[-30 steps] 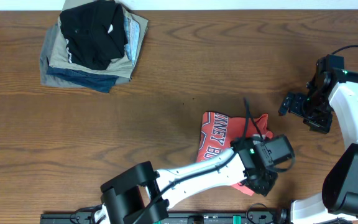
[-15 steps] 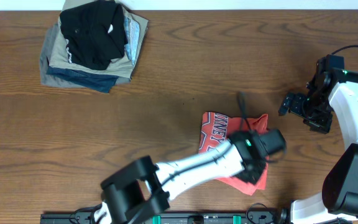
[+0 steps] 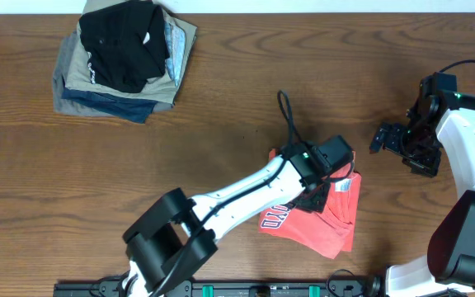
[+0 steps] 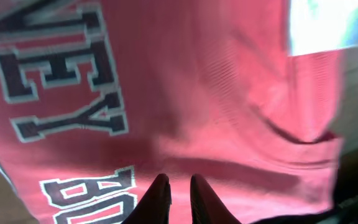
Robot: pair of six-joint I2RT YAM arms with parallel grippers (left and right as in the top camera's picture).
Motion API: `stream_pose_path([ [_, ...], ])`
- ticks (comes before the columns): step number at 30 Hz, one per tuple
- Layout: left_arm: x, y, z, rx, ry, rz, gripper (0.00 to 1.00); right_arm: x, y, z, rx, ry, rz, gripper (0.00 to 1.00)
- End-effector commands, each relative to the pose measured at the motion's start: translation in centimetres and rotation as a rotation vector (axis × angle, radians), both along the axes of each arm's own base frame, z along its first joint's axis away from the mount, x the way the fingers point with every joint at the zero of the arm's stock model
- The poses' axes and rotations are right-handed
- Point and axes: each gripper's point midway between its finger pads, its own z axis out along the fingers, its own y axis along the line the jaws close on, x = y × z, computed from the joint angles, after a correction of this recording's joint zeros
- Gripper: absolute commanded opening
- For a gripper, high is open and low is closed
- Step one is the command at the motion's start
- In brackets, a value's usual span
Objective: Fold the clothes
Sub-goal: 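Lift the bundle's lower edge with the left gripper and fold it up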
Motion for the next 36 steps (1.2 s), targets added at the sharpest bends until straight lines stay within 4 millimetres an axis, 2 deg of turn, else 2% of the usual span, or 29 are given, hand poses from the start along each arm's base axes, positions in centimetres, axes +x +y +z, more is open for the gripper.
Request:
stream_pose_path([
  [1,-0.9,2.8,-3.6,0.147,0.074,0.071,0.15,0.3,-0.1,0.3,0.001,-0.014,0.000,0.99],
  [4,-2.0,5.0,-4.3,0.235,0.127,0.081,0.11,0.3,-0.1,0.3,0.001,-0.014,0.000,0.99],
  [6,-2.7,6.6,-4.1,0.302,0.151,0.081,0.09,0.3,-0.1,0.3,0.001,-0.014,0.000,0.99],
  [9,-3.2,7.9,-3.9,0.361,0.163,0.080,0.10,0.3,-0.1,0.3,0.001,-0.014,0.001,0.99],
  [13,-3.4,8.2,-3.7,0.371,0.169,0.078,0.06,0.3,-0.1,0.3,0.001,-0.014,0.000,0.99],
  [17,-2.4,8.4,-2.7,0.363,0.129,0.089,0.06,0.3,-0.1,0.3,0.001,-0.014,0.000,0.99],
  [23,0.7,9.7,1.8,0.279,0.006,0.161,0.07,0.3,-0.1,0.3,0.001,-0.014,0.000,0.99],
  [25,2.3,10.7,3.4,0.256,-0.052,0.206,0.16,0.3,-0.1,0.3,0.001,-0.014,0.001,0.99],
  [26,3.4,11.5,4.2,0.245,-0.088,0.238,0.33,0.3,-0.1,0.3,0.001,-0.014,0.001,0.99],
  [27,4.2,12.0,4.7,0.239,-0.110,0.263,0.45,0.3,-0.1,0.3,0.001,-0.014,0.001,0.99],
  [29,5.8,13.0,5.4,0.213,-0.135,0.300,0.66,0.3,-0.1,0.3,0.001,-0.014,0.001,0.99],
  [32,8.0,14.3,5.3,0.185,-0.140,0.315,0.95,0.3,-0.1,0.3,0.001,-0.014,0.000,0.99],
  [33,8.8,14.7,5.0,0.185,-0.145,0.309,0.98,0.3,-0.1,0.3,0.001,-0.014,0.000,0.99],
  [36,10.6,16.3,3.9,0.181,-0.132,0.332,0.98,0.3,-0.1,0.3,0.001,-0.014,0.001,0.99],
])
